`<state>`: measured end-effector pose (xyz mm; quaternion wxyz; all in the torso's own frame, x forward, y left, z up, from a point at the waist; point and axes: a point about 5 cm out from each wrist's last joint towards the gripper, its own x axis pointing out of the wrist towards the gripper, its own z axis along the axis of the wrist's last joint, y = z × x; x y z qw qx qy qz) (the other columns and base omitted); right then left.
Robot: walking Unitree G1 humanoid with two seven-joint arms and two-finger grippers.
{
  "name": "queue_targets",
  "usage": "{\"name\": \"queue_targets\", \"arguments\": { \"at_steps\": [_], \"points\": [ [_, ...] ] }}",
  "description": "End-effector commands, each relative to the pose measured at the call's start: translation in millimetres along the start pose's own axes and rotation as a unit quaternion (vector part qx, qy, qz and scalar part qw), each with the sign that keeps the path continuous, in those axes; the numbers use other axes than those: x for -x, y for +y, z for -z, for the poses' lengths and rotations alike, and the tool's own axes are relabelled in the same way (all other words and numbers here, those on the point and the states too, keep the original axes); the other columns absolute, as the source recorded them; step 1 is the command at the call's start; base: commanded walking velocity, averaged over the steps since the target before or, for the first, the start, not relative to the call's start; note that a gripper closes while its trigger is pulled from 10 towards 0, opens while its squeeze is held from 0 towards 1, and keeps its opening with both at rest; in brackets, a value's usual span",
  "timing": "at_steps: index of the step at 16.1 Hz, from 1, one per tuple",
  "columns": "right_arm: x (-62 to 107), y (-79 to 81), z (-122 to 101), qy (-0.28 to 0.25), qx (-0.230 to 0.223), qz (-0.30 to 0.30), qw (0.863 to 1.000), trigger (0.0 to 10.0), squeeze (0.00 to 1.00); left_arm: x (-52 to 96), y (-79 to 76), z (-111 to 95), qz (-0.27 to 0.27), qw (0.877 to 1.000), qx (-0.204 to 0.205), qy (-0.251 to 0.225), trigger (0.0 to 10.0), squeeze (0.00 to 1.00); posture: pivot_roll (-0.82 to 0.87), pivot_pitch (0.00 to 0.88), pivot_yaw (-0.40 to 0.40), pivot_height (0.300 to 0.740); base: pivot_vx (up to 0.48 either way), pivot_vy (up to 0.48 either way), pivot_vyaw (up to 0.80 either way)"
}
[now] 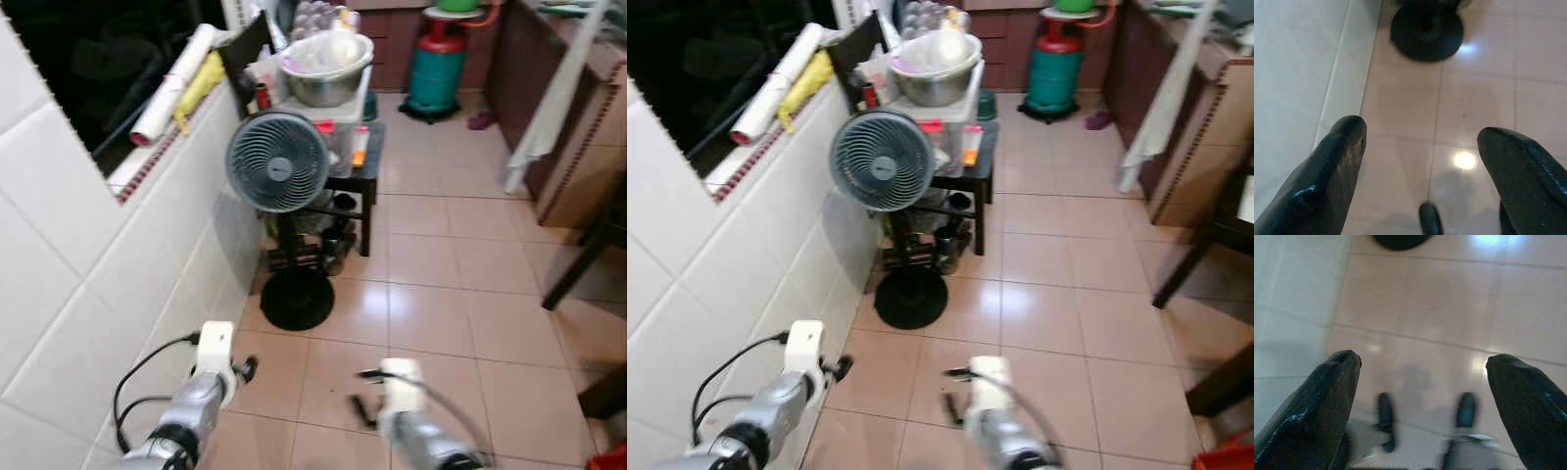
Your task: Setting the table
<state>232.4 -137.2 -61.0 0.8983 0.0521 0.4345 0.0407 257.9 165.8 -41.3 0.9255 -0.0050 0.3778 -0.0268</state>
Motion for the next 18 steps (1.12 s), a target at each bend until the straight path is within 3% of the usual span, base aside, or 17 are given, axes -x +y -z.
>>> {"name": "queue_targets", "arguments": {
  "at_steps": [1, 4, 6, 8, 13, 16, 18],
  "points": [
    [-0.4, -0.9, -6, -0.007, -0.007, 0.003, 1.000, 10.0, 0.00, 2.1, 4.1, 12, -0.002, 1.000, -0.003, 0.026, 10.0, 0.00, -0.04, 0.000, 0.102, 0.740, 0.000, 0.000, 0.00],
    [-0.4, -1.3, -6, -0.007, 0.000, 0.006, 1.000, 10.0, 0.00, 1.8, 4.6, 11, 0.000, 1.000, -0.009, 0.027, 10.0, 0.00, -0.04, 0.000, 0.107, 0.740, 0.000, 0.000, 0.00],
    [0.4, -6.9, -8, -0.015, 0.053, 0.014, 0.998, 10.0, 0.00, 1.9, 5.4, 11, -0.004, 1.000, -0.005, 0.027, 10.0, 0.00, -0.03, 0.000, 0.091, 0.740, 0.000, 0.000, 0.00],
    [1.2, -11.0, -8, -0.014, 0.067, 0.011, 0.998, 10.0, 0.00, 2.1, 5.4, 12, -0.008, 1.000, 0.001, 0.029, 10.0, 0.00, -0.01, 0.000, 0.065, 0.740, 0.000, 0.000, 0.00],
    [2.3, -18.4, -13, -0.014, 0.111, -0.002, 0.994, 10.0, 0.00, 5.2, 9.2, 26, -0.030, 0.997, 0.063, 0.041, 10.0, 0.00, 0.03, 0.000, -0.011, 0.740, 0.000, 0.000, 0.00],
    [1.4, -14.5, -20, -0.024, 0.089, -0.017, 0.996, 10.0, 0.00, 4.9, 12.6, 19, -0.020, 0.998, 0.054, 0.017, 10.0, 0.00, 0.03, 0.000, -0.017, 0.740, 0.000, 0.000, 0.00],
    [1.0, -13.2, -46, -0.067, 0.067, -0.015, 0.995, 10.0, 0.00, 3.9, 21.6, 2, -0.005, 0.999, 0.040, -0.009, 10.0, 0.00, 0.02, 0.000, -0.010, 0.740, 0.000, 0.000, 0.00]
  ]
}}
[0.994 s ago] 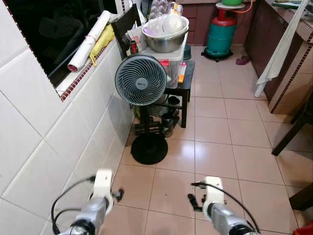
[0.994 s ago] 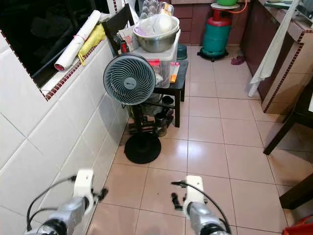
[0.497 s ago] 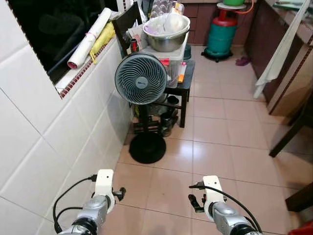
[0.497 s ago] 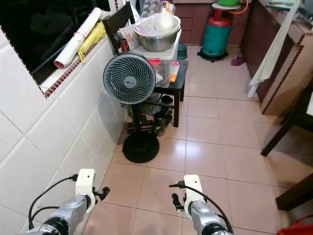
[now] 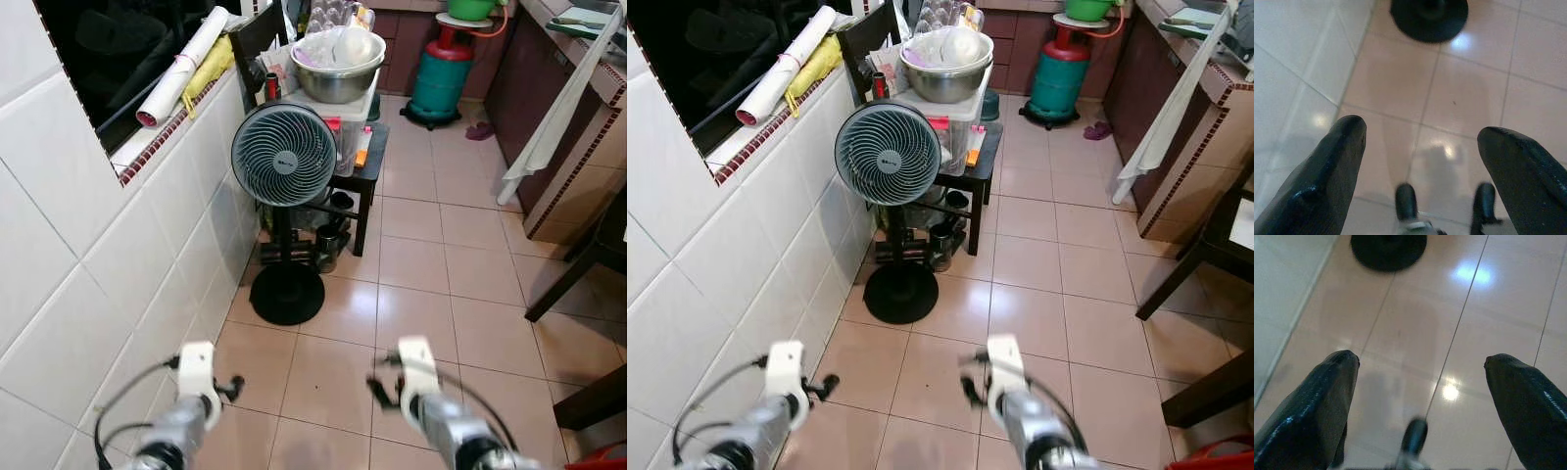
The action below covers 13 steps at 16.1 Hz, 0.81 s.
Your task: Setting the table
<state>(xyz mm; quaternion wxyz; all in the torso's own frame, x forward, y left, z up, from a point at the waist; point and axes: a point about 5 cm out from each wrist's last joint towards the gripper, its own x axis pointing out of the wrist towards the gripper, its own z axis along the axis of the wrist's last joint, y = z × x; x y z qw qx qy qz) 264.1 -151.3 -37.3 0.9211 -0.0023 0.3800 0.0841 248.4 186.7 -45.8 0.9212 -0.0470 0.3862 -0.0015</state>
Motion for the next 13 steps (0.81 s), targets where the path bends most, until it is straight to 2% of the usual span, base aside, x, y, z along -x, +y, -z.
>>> {"name": "queue_targets", "arguments": {
  "at_steps": [1, 2, 3, 4, 6, 7, 8, 11, 12, 13],
  "points": [
    [-0.8, -3.9, -19, -0.036, -0.012, 0.002, 0.999, 10.0, 0.00, -0.7, 5.9, -19, 0.003, 1.000, -0.013, -0.029, 10.0, 0.00, 0.02, 0.000, -0.003, 0.740, 0.000, 0.000, 0.00],
    [-1.1, -8.0, -44, -0.075, -0.009, 0.001, 0.997, 10.0, 0.00, 0.3, 18.3, -41, -0.002, 0.998, -0.005, -0.058, 10.0, 0.00, 0.01, 0.000, 0.005, 0.740, 0.000, 0.000, 0.00],
    [-0.7, -10.8, -56, -0.087, -0.007, -0.002, 0.996, 10.0, 0.00, 1.3, 23.8, -56, -0.002, 0.997, -0.003, -0.076, 10.0, 0.00, 0.01, 0.000, 0.006, 0.740, 0.000, 0.000, 0.00],
    [0.7, -10.7, -71, -0.106, -0.013, -0.044, 0.993, 10.0, 0.00, 2.8, 26.9, -73, 0.012, 0.995, -0.016, -0.099, 10.0, 0.00, 0.01, 0.000, 0.006, 0.740, 0.000, 0.000, 0.00],
    [3.4, -16.0, -77, -0.120, 0.006, -0.061, 0.991, 10.0, 0.00, 5.3, 24.9, -83, 0.037, 0.987, -0.082, -0.130, 10.0, 0.00, 0.02, 0.000, 0.007, 0.740, 0.000, 0.000, 0.00],
    [6.6, -23.3, -78, -0.130, 0.020, -0.072, 0.989, 10.0, 0.00, 8.5, 26.4, -83, 0.058, 0.981, -0.105, -0.150, 10.0, 0.00, 0.01, 0.000, 0.013, 0.740, 0.000, 0.000, 0.00],
    [8.5, -27.6, -76, -0.133, 0.033, -0.071, 0.988, 10.0, 0.00, 9.8, 26.9, -78, 0.067, 0.980, -0.107, -0.156, 10.0, 0.00, 0.01, 0.000, 0.016, 0.740, 0.000, 0.000, 0.00],
    [15.9, -40.7, -69, -0.165, 0.051, -0.045, 0.984, 10.0, 0.00, 15.7, 23.6, -54, 0.093, 0.976, -0.078, -0.180, 10.0, 0.00, 0.00, 0.000, 0.036, 0.740, 0.000, 0.000, 0.00],
    [20.3, -43.1, -64, -0.185, 0.013, -0.055, 0.981, 10.0, 0.00, 21.1, 19.0, -42, 0.090, 0.972, -0.069, -0.207, 10.0, 0.00, -0.01, 0.000, 0.042, 0.740, 0.000, 0.000, 0.00],
    [22.8, -43.9, -61, -0.196, 0.005, -0.052, 0.979, 10.0, 0.00, 24.6, 16.5, -37, 0.093, 0.968, -0.069, -0.221, 10.0, 0.00, -0.01, 0.000, 0.041, 0.740, 0.000, 0.000, 0.00]
  ]
}}
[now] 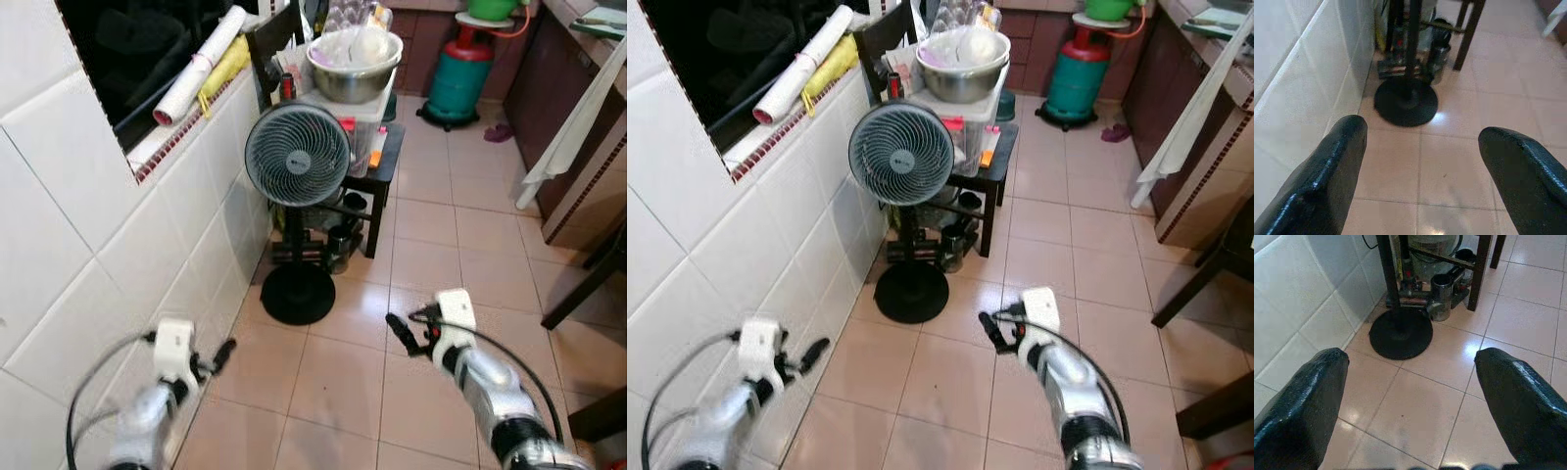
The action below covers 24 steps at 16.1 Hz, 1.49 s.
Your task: Setting the table
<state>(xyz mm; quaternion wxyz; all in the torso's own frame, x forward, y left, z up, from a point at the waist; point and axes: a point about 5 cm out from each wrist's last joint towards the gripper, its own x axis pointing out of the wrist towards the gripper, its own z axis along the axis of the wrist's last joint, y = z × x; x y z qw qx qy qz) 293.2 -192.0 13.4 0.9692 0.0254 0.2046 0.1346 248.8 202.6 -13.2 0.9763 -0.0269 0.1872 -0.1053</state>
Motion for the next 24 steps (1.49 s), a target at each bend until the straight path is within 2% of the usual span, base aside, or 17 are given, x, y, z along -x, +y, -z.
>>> {"name": "queue_targets", "arguments": {
  "at_steps": [1, 2, 3, 4, 5, 6, 7, 8, 10, 12, 15, 17, 24],
  "points": [
    [7.8, -2.1, -3, -0.035, -0.011, 0.011, 0.999, 10.0, 0.00, 7.1, -1.1, -7, -0.014, 0.999, -0.007, -0.049, 10.0, 0.00, -0.01, 0.000, 0.040, 0.740, 0.000, 0.000, 0.00],
    [18.9, -0.1, 4, -0.051, -0.049, 0.031, 0.997, 10.0, 0.00, 18.2, -6.4, -4, -0.028, 0.996, 0.011, -0.079, 10.0, 0.00, 0.00, 0.000, 0.039, 0.740, 0.000, 0.000, 0.00],
    [23.4, 0.9, 6, -0.055, -0.063, 0.036, 0.996, 10.0, 0.00, 21.6, -8.0, -3, -0.030, 0.995, 0.024, -0.087, 10.0, 0.00, 0.00, 0.000, 0.039, 0.740, 0.000, 0.000, 0.00],
    [30.0, 3.7, 7, -0.075, -0.050, 0.043, 0.995, 10.0, 0.00, 25.8, -9.5, -4, -0.030, 0.994, 0.024, -0.103, 10.0, 0.00, 0.00, 0.000, 0.036, 0.740, 0.000, 0.000, 0.00],
    [41.3, 7.6, 7, -0.098, -0.031, 0.057, 0.993, 10.0, 0.00, 33.7, -12.1, -12, -0.024, 0.990, 0.004, -0.139, 10.0, 0.00, 0.00, 0.000, 0.036, 0.740, 0.000, 0.000, 0.00],
    [45.3, 8.9, 6, -0.102, -0.028, 0.053, 0.993, 10.0, 0.00, 36.5, -12.2, -17, -0.028, 0.988, -0.013, -0.154, 10.0, 0.00, 0.00, 0.000, 0.036, 0.740, 0.000, 0.000, 0.00],
    [49.5, 8.8, 4, -0.107, -0.034, 0.069, 0.991, 10.0, 0.00, 39.2, -10.8, -25, -0.044, 0.984, -0.007, -0.174, 10.0, 0.00, -0.01, 0.000, 0.035, 0.740, 0.000, 0.000, 0.00],
    [61.4, 19.6, -20, -0.159, -0.011, 0.048, 0.986, 10.0, 0.00, 43.7, -16.0, -47, -0.045, 0.976, -0.029, -0.211, 10.0, 0.00, -0.01, 0.000, 0.038, 0.740, 0.000, 0.000, 0.00],
    [67.9, 28.3, -36, -0.189, -0.001, 0.037, 0.981, 10.0, 0.00, 44.8, -23.3, -55, -0.037, 0.973, -0.021, -0.228, 10.0, 0.00, -0.02, 0.000, 0.041, 0.740, 0.000, 0.000, 0.00],
    [69.2, 29.1, -36, -0.182, 0.007, 0.040, 0.982, 10.0, 0.00, 42.6, -24.7, -51, -0.047, 0.976, 0.002, -0.214, 10.0, 0.00, -0.02, 0.000, 0.046, 0.740, 0.000, 0.000, 0.00],
    [78.1, 28.2, -29, -0.160, -0.003, 0.058, 0.985, 10.0, 0.00, 48.2, -23.8, -49, -0.065, 0.981, -0.004, -0.185, 10.0, 0.00, -0.02, 0.000, 0.047, 0.740, 0.000, 0.000, 0.00],
    [80.0, 31.6, -26, -0.150, -0.011, 0.060, 0.987, 10.0, 0.00, 49.0, -25.7, -50, -0.058, 0.982, 0.000, -0.180, 10.0, 0.00, -0.02, 0.000, 0.049, 0.740, 0.000, 0.000, 0.00],
    [75.9, 39.4, -26, -0.146, -0.008, 0.073, 0.987, 10.0, 0.00, 44.6, -22.6, -56, -0.056, 0.985, 0.022, -0.161, 10.0, 0.00, -0.02, 0.000, 0.064, 0.740, 0.000, 0.000, -0.80]
  ]
}}
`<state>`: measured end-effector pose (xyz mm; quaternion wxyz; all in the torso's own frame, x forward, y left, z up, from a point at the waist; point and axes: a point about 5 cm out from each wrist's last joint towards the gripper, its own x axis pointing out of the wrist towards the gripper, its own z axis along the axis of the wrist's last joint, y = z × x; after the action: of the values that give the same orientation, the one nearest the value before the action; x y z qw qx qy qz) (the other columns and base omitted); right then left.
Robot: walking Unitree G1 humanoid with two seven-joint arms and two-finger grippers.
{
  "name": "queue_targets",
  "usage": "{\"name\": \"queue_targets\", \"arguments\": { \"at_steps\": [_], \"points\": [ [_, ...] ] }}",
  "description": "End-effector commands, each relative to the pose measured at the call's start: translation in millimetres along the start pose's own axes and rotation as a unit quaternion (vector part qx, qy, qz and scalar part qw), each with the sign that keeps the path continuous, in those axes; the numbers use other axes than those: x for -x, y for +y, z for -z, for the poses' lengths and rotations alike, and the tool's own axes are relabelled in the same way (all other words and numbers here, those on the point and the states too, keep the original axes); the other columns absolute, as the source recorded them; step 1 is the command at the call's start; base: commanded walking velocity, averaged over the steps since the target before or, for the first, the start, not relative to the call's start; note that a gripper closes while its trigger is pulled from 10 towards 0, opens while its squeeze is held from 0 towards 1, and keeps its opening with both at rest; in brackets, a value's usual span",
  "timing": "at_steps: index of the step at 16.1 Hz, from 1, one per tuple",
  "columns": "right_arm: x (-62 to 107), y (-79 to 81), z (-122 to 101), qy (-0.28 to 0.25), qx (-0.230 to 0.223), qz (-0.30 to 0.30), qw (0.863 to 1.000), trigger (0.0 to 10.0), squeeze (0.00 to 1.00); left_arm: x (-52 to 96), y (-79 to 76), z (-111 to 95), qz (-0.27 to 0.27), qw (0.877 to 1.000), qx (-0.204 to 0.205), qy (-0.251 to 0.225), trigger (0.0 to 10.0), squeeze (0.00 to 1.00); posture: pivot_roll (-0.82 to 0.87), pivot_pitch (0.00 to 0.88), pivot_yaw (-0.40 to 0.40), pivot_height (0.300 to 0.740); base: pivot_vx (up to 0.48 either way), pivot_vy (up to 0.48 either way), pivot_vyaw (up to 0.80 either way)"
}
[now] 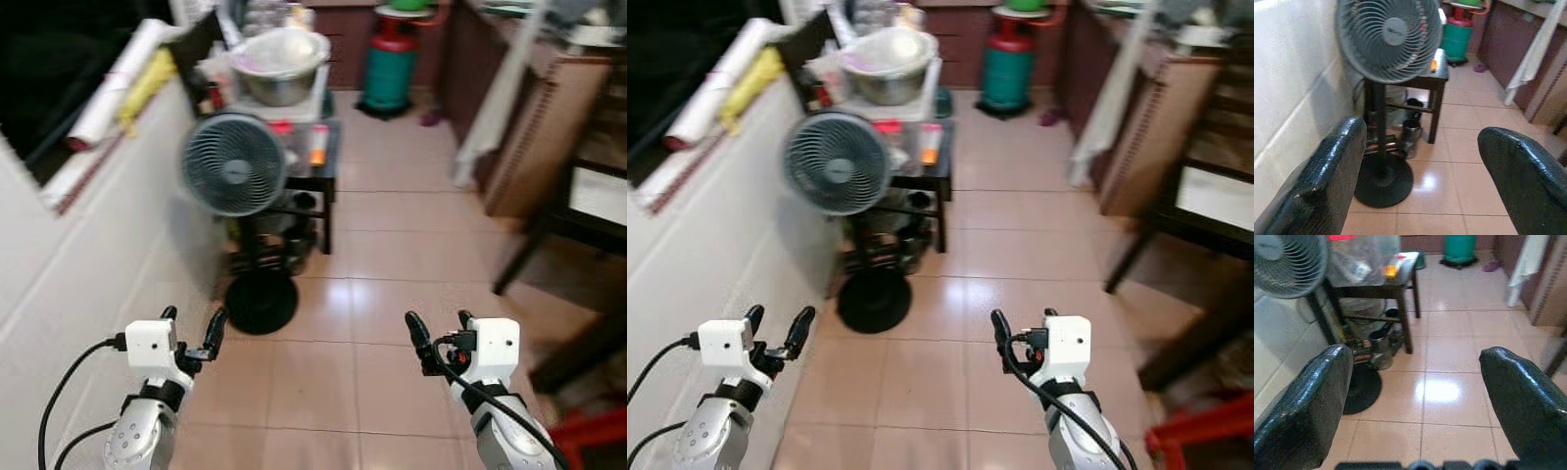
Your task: Setting the table
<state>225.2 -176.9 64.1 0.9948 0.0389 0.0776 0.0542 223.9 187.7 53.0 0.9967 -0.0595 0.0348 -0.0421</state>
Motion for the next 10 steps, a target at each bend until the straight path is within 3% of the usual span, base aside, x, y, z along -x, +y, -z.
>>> {"name": "queue_targets", "arguments": {
  "at_steps": [1, 4, 10],
  "points": [
    [-0.9, 2.9, -6.7, -0.016, 0.002, 0.001, 1.000, 10.0, 0.00, -0.3, 3.3, -4.5, -0.004, 1.000, -0.004, -0.005, 10.0, 0.00, -0.02, 0.000, 0.066, 0.740, 0.000, 0.000, -0.80],
    [2.0, 1.2, -5.9, -0.023, 0.007, 0.029, 0.999, 10.0, 0.00, 1.4, 9.9, -6.2, -0.036, 0.999, 0.001, -0.014, 10.0, 0.00, -0.02, 0.000, 0.073, 0.740, 0.000, 0.000, -0.80],
    [0.5, 1.2, -8.1, -0.031, 0.019, 0.038, 0.999, 10.0, 0.00, -4.9, 6.9, -9.1, -0.022, 1.000, -0.002, -0.014, 10.0, 0.00, -0.03, 0.000, 0.077, 0.740, 0.000, 0.000, -0.80]
  ]
}}
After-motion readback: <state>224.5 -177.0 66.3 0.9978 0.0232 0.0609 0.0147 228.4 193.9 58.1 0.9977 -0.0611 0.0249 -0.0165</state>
